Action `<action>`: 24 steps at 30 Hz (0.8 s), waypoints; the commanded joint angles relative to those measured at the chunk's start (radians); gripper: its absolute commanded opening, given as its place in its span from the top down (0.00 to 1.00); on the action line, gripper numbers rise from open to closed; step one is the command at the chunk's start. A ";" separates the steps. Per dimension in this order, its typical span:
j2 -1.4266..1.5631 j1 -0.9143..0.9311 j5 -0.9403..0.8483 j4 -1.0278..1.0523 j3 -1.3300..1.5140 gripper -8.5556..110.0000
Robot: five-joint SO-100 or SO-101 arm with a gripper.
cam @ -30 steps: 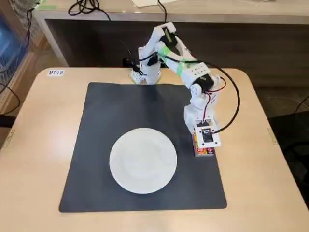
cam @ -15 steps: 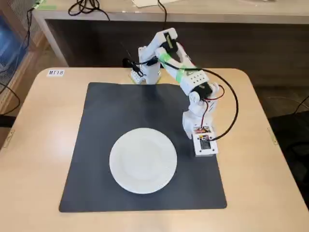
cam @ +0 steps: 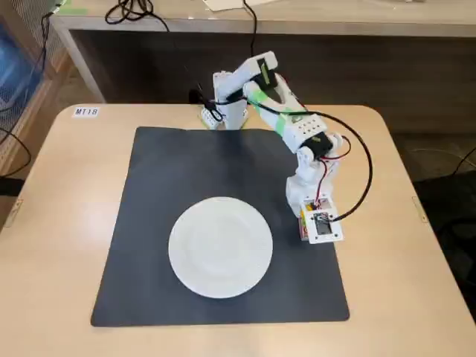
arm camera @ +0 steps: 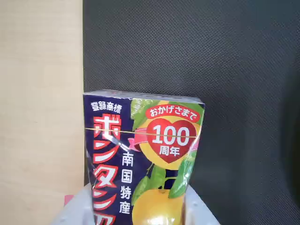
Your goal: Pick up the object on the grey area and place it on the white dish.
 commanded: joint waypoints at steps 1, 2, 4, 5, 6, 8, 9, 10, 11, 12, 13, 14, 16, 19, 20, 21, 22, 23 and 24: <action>0.015 0.000 0.006 0.011 -0.043 0.80; 0.018 0.003 0.009 0.017 -0.051 0.80; 0.025 0.011 0.014 0.038 -0.074 0.80; 0.026 0.015 0.015 0.051 -0.087 0.80; 0.028 0.021 0.017 0.063 -0.101 0.80; 0.032 0.040 0.020 0.092 -0.133 0.80; 0.037 0.049 0.020 0.107 -0.150 0.80; 0.040 0.060 0.020 0.123 -0.167 0.80; 0.041 0.071 0.020 0.138 -0.189 0.80; 0.041 0.081 0.018 0.156 -0.213 0.80; 0.041 0.092 0.015 0.173 -0.238 0.80; 0.041 0.101 0.012 0.189 -0.262 0.81; 0.041 0.123 0.011 0.216 -0.304 0.81; 0.041 0.181 0.015 0.276 -0.367 0.81; 0.041 0.206 0.017 0.298 -0.388 0.81; 0.041 0.230 0.017 0.314 -0.403 0.81; 0.041 0.255 0.018 0.327 -0.416 0.82; 0.041 0.276 0.018 0.334 -0.422 0.82; 0.043 0.299 0.018 0.341 -0.426 0.82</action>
